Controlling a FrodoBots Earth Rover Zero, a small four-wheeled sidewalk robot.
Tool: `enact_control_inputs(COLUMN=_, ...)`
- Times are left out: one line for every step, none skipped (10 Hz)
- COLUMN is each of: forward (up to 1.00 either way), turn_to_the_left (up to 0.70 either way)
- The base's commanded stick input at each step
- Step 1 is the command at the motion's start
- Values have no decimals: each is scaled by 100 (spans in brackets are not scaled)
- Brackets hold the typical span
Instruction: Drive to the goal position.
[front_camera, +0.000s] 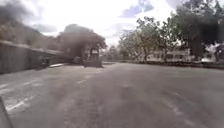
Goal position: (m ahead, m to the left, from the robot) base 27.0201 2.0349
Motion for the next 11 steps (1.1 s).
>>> enact_control_inputs(forward=70, turn_to_the_left=0)
enact_control_inputs(forward=70, turn_to_the_left=0)
enact_control_inputs(forward=70, turn_to_the_left=0)
enact_control_inputs(forward=70, turn_to_the_left=0)
enact_control_inputs(forward=70, turn_to_the_left=0)
enact_control_inputs(forward=70, turn_to_the_left=0)
enact_control_inputs(forward=70, turn_to_the_left=0)
enact_control_inputs(forward=70, turn_to_the_left=0)
enact_control_inputs(forward=70, turn_to_the_left=0)
enact_control_inputs(forward=70, turn_to_the_left=0)
enact_control_inputs(forward=70, turn_to_the_left=0)
